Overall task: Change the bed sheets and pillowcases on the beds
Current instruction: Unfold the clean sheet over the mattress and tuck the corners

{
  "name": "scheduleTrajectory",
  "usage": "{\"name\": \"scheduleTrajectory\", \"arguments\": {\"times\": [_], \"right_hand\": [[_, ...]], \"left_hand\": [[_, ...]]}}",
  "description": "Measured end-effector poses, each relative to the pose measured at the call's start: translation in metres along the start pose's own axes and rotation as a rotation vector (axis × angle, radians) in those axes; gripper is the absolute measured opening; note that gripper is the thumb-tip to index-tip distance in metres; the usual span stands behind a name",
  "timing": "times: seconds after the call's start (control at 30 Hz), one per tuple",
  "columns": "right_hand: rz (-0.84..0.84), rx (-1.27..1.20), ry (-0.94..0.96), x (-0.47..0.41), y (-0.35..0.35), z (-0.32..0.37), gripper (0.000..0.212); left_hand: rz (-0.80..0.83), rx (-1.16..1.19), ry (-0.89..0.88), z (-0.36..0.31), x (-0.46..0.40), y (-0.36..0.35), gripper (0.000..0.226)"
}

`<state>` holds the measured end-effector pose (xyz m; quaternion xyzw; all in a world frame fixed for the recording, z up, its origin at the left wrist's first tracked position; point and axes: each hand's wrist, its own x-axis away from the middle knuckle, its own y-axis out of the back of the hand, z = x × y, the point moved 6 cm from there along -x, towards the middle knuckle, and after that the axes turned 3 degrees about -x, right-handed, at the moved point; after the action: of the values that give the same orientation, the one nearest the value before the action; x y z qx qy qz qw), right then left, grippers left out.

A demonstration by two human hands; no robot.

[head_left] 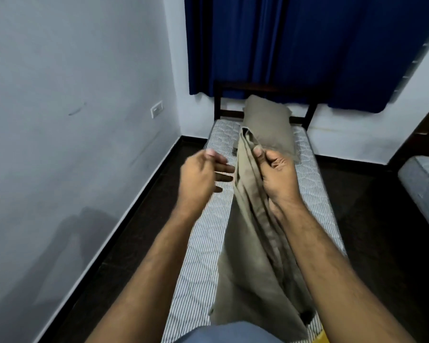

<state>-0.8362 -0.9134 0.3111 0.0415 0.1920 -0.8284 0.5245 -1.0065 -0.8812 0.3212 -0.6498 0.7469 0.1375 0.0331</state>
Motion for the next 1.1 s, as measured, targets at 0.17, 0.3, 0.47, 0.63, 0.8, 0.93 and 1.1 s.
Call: {"name": "scheduleTrajectory", "arguments": {"times": [0.17,0.3,0.47,0.63,0.8,0.93,1.1], "right_hand": [[-0.063,-0.029,-0.129,-0.002,0.021,-0.003,0.056],[-0.135,-0.024,-0.095,-0.006,0.019,0.003,0.041],[0.046,0.186,0.054,-0.005,0.004,0.010,0.063],[0.008,0.211,0.106,-0.009,0.008,0.020,0.063],[-0.033,0.254,0.127,-0.014,0.010,0.030,0.023],[-0.103,0.586,0.298,-0.015,0.012,0.041,0.020],[-0.107,0.847,0.496,-0.007,0.009,0.066,0.016]], "left_hand": [[0.186,0.040,0.004,-0.016,-0.007,-0.008,0.041],[0.237,-0.364,-0.209,-0.021,0.019,-0.042,0.062],[-0.150,-0.458,-0.366,-0.035,0.012,-0.023,0.031],[-0.185,-0.263,-0.208,-0.022,-0.005,-0.004,0.042],[-0.205,0.151,-0.029,-0.002,-0.025,0.011,0.042],[-0.162,-0.159,-0.377,-0.048,-0.013,0.025,0.045],[0.188,-1.016,-0.419,-0.045,-0.009,0.013,0.063]]}}
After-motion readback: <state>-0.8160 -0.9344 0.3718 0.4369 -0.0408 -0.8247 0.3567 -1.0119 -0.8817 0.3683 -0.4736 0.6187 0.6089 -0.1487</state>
